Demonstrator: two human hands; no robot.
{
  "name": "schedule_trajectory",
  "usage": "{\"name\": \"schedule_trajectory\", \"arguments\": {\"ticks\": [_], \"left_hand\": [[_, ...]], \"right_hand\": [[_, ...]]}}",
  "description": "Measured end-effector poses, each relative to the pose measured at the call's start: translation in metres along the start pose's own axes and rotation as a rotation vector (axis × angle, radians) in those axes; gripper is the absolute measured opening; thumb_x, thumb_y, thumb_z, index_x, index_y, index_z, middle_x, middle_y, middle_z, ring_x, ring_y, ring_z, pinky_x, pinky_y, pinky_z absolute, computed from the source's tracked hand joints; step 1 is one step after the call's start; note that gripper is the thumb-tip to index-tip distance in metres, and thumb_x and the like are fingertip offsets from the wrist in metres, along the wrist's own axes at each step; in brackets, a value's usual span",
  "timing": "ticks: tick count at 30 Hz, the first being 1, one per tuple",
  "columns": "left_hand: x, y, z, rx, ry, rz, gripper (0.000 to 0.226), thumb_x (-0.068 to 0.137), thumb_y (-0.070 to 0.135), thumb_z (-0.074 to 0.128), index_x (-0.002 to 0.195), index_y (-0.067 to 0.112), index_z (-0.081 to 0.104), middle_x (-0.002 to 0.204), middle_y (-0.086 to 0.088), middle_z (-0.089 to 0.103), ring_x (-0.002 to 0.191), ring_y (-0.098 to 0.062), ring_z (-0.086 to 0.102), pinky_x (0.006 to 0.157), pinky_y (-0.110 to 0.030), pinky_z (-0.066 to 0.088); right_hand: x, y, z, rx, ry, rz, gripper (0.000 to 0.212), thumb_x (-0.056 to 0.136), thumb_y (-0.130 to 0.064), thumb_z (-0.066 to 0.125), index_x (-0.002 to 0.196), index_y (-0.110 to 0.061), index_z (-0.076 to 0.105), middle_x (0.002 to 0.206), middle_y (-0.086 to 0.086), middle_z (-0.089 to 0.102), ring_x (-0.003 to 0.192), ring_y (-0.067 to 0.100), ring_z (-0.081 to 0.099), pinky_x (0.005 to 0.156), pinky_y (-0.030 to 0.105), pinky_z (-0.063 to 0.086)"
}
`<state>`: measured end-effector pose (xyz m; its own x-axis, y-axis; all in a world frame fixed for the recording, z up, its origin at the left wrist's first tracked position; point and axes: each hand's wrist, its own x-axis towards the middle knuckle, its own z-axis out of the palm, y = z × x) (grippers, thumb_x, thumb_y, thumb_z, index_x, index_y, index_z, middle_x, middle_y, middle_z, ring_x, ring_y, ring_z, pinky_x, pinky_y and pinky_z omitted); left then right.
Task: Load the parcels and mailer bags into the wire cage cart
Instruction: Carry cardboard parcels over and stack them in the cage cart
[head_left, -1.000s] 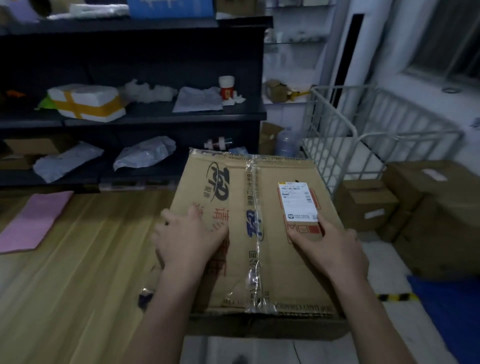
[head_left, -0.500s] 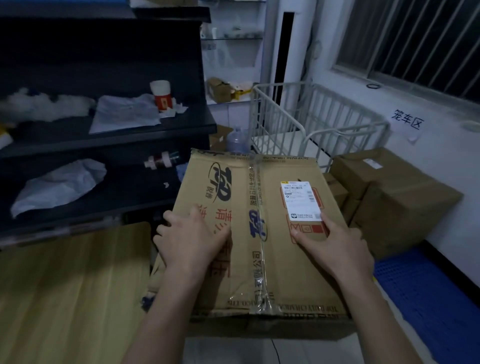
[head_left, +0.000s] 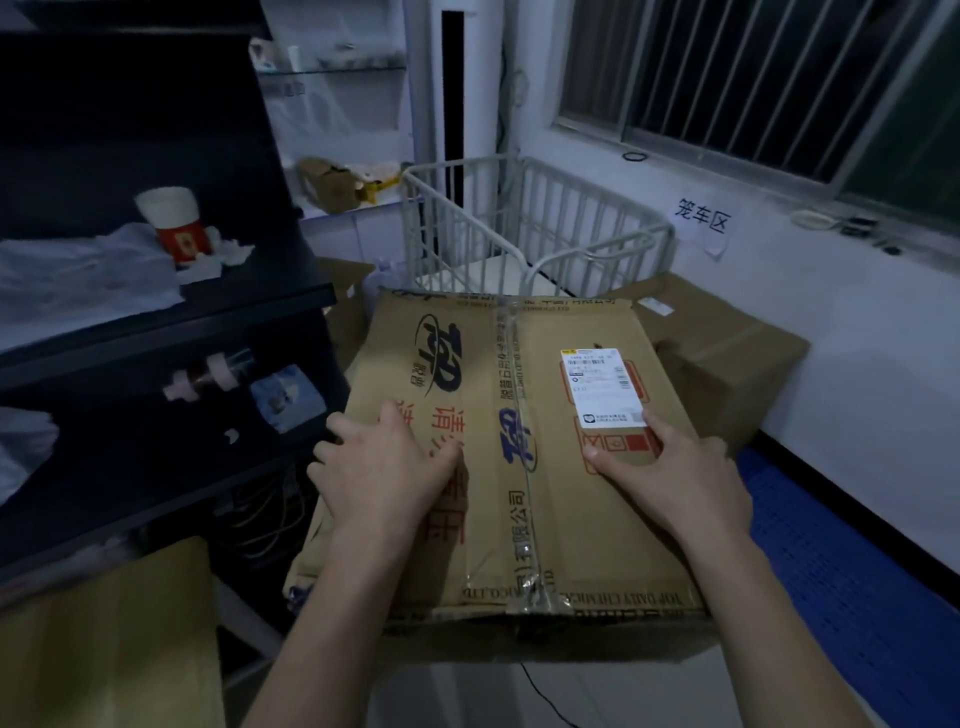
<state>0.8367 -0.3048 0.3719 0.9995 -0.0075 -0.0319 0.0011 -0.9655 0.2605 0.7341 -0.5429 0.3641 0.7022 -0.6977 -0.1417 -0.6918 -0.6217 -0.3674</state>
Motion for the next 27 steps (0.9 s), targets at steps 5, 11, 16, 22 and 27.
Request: {"name": "schedule_trajectory", "arguments": {"ticks": [5,11,16,22,27], "left_hand": [[0.031,0.038,0.009,0.000,-0.023,0.047,0.074,0.077,0.080,0.051,0.124,0.023,0.045,0.124,-0.019,0.043,0.109,-0.042,0.051,0.093,-0.049,0.043],[0.078,0.096,0.030,0.046,-0.040,0.058,0.072,0.079,0.078,0.050,0.126,0.023,0.045,0.128,-0.021,0.042,0.114,-0.044,0.050,0.095,-0.050,0.044],[0.131,0.169,0.058,0.066,-0.048,0.056,0.070,0.079,0.076,0.050,0.125,0.024,0.043,0.126,-0.021,0.042,0.111,-0.045,0.051,0.094,-0.052,0.046],[0.177,0.268,0.082,0.063,-0.060,0.038,0.068,0.079,0.078,0.049,0.119,0.023,0.045,0.119,-0.018,0.043,0.108,-0.042,0.052,0.092,-0.048,0.046],[0.204,0.313,0.096,0.000,-0.076,0.009,0.066,0.078,0.079,0.050,0.119,0.027,0.043,0.111,-0.014,0.041,0.105,-0.040,0.053,0.093,-0.051,0.048]], "right_hand": [[0.039,0.010,-0.003,-0.001,0.020,0.042,0.112,0.051,-0.105,0.042,0.150,-0.055,0.025,0.135,0.017,0.045,0.121,0.037,0.048,0.093,0.047,0.050],[0.109,0.022,-0.006,0.045,0.005,0.057,0.107,0.051,-0.104,0.044,0.146,-0.057,0.029,0.134,0.016,0.046,0.122,0.036,0.048,0.091,0.045,0.049],[0.194,0.041,-0.012,0.069,-0.005,0.059,0.104,0.053,-0.104,0.043,0.145,-0.059,0.029,0.131,0.015,0.047,0.119,0.036,0.049,0.088,0.044,0.050],[0.302,0.072,-0.042,0.040,0.002,0.064,0.103,0.051,-0.106,0.039,0.143,-0.059,0.032,0.127,0.014,0.049,0.115,0.034,0.051,0.089,0.044,0.051],[0.362,0.085,-0.055,0.016,-0.005,0.050,0.105,0.049,-0.108,0.036,0.142,-0.061,0.029,0.124,0.013,0.049,0.112,0.033,0.053,0.086,0.045,0.053]]}}
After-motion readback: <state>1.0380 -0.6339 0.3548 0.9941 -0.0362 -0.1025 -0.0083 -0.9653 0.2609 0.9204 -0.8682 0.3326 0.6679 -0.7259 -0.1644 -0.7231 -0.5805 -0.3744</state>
